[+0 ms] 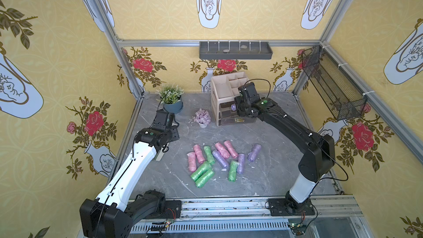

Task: Sort the rolls of trash bags by color and place them into the drawer
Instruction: Place the roll of trash bags in the drawer, then pick up the roll of trash bags from the center of the board.

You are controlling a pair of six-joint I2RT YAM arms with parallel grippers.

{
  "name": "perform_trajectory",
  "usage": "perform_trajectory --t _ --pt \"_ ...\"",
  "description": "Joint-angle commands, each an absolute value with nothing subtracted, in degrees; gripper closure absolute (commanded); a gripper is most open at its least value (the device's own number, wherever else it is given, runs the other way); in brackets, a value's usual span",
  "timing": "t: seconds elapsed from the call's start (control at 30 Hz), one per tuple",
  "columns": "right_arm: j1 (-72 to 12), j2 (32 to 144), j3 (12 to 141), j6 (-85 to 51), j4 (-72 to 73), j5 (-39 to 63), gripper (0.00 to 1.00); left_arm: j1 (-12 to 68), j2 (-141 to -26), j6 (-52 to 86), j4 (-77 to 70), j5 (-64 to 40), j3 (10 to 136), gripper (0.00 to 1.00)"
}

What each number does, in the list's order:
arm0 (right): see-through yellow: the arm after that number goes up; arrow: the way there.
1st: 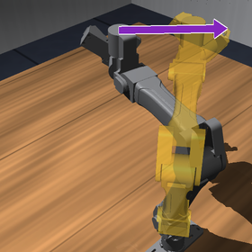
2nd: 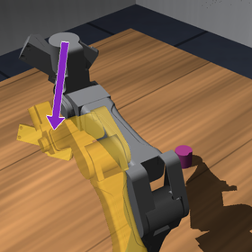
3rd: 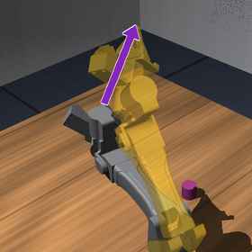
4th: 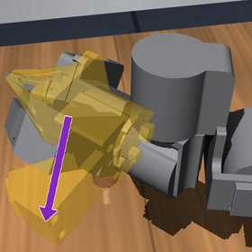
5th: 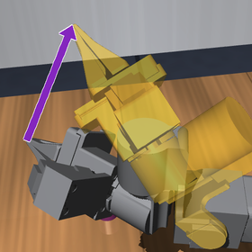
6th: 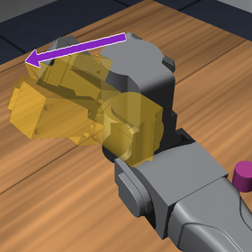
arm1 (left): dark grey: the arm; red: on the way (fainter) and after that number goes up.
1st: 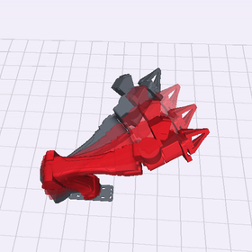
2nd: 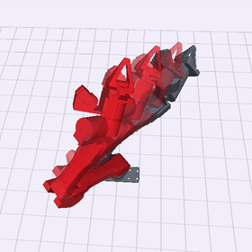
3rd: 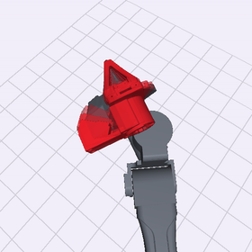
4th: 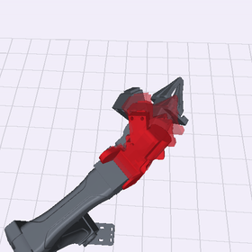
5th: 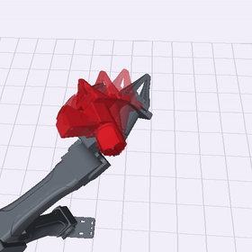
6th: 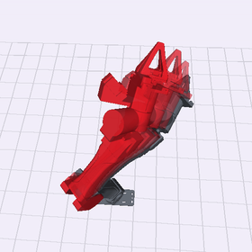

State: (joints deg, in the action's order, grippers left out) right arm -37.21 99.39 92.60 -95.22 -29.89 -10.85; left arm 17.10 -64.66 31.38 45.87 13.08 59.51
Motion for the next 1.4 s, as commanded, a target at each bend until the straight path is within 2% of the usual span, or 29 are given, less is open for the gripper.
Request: perform_trajectory --t 0.0,0.43,0.77,1.1,1.37 --pt "-37.64 97.85 92.28 -94.22 -29.76 -11.34 0.49 17.01 -64.33 31.11 45.36 13.22 59.15 0.43" --pt "-39.70 90.52 89.73 -90.22 -32.00 -13.39 0.50 17.00 -62.26 31.51 46.34 13.01 59.24 0.43" --pt "-37.20 77.29 83.12 -73.46 -30.56 -7.33 0.48 17.05 -60.38 29.94 48.28 11.97 60.68 0.43" --pt "-35.97 61.22 78.40 -69.69 -47.23 -10.04 0.48 17.03 -60.21 26.98 49.49 12.63 63.10 0.43" --pt "-34.48 54.51 76.10 -69.33 -59.18 -9.89 0.48 17.01 -60.87 27.68 48.77 11.48 63.75 0.45"
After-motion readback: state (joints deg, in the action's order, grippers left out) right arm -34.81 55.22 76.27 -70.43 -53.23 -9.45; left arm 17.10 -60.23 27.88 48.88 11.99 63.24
